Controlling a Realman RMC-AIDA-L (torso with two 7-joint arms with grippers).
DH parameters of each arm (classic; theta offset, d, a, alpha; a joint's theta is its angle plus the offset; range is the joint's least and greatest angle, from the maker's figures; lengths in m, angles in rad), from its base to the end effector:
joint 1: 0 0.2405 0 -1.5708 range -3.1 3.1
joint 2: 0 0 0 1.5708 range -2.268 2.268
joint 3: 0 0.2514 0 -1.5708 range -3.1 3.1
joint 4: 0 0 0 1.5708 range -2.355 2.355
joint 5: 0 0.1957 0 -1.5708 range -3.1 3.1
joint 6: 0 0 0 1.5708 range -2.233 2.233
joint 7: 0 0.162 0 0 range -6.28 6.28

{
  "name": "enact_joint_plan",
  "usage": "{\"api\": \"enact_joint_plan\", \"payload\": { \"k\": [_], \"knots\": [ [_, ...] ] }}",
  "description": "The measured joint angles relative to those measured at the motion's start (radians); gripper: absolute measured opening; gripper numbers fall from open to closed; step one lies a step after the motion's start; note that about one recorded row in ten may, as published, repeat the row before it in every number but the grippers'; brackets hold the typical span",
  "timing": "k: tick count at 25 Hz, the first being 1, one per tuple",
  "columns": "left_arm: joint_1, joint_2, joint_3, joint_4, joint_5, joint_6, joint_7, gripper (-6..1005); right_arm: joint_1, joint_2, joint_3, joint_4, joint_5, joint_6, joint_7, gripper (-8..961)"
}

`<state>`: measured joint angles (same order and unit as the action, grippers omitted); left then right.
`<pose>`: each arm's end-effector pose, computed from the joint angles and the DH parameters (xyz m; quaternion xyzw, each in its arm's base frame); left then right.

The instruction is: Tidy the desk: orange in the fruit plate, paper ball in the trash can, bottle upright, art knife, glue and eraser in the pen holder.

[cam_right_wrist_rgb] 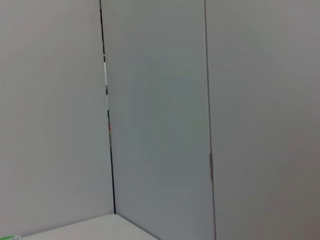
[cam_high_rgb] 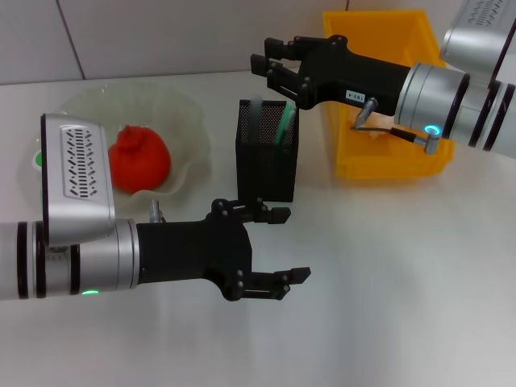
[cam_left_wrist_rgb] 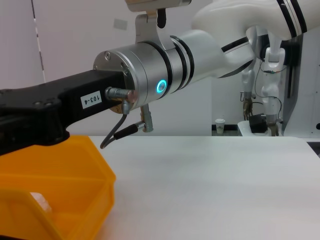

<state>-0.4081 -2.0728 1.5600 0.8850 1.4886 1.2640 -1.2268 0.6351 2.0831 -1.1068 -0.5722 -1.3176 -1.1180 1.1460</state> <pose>-0.1730 0.2916 -0.0833 -0.9728 -0.0112 -0.2216 0.0663 0.1706 0.3986 -0.0246 -0.8930 0.1378 0.3313 0.2718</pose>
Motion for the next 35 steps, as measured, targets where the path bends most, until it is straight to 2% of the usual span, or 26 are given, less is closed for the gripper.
{"api": "enact_joint_plan", "payload": {
  "k": [7, 9, 10, 11, 13, 14, 15, 20, 24, 30, 35],
  "knots": [
    [0.000, 0.001, -0.006, 0.000, -0.001, 0.000, 0.000, 802, -0.031, -0.001, 0.001, -0.054, 0.000, -0.051, -0.005, 311],
    [0.000, 0.002, -0.009, 0.000, -0.001, 0.000, -0.002, 802, -0.076, -0.003, 0.000, -0.120, -0.002, -0.086, -0.003, 407],
    [0.000, 0.002, -0.009, 0.000, -0.001, 0.000, -0.002, 802, -0.076, -0.003, 0.000, -0.120, -0.002, -0.086, -0.003, 456],
    [0.001, 0.003, -0.011, 0.001, 0.000, 0.000, -0.002, 802, -0.117, -0.004, -0.004, -0.181, -0.007, -0.107, 0.000, 504],
    [0.003, 0.004, -0.011, 0.002, 0.001, 0.000, -0.003, 802, -0.141, -0.004, -0.006, -0.215, -0.012, -0.119, 0.003, 563],
    [0.008, 0.005, -0.019, 0.005, 0.003, 0.000, -0.006, 802, -0.185, -0.005, -0.005, -0.283, -0.034, -0.146, 0.020, 592],
    [0.010, 0.005, -0.023, 0.006, 0.005, 0.000, -0.009, 802, -0.185, -0.005, -0.005, -0.283, -0.034, -0.146, 0.020, 622],
    [0.015, 0.009, -0.047, 0.006, 0.012, 0.000, -0.028, 802, -0.258, -0.006, 0.045, -0.442, -0.192, -0.233, 0.156, 739],
    [0.028, 0.012, -0.075, 0.007, 0.013, 0.005, -0.031, 802, -0.272, -0.006, 0.143, -0.528, -0.358, -0.383, 0.292, 739],
    [0.066, 0.028, -0.116, 0.060, 0.074, 0.029, -0.111, 802, -0.311, 0.001, 0.166, -0.595, -0.398, -0.486, 0.309, 739],
    [0.105, 0.025, -0.168, 0.141, 0.142, 0.111, -0.165, 802, -0.319, 0.003, 0.154, -0.601, -0.443, -0.574, 0.304, 739]
  ]
}}
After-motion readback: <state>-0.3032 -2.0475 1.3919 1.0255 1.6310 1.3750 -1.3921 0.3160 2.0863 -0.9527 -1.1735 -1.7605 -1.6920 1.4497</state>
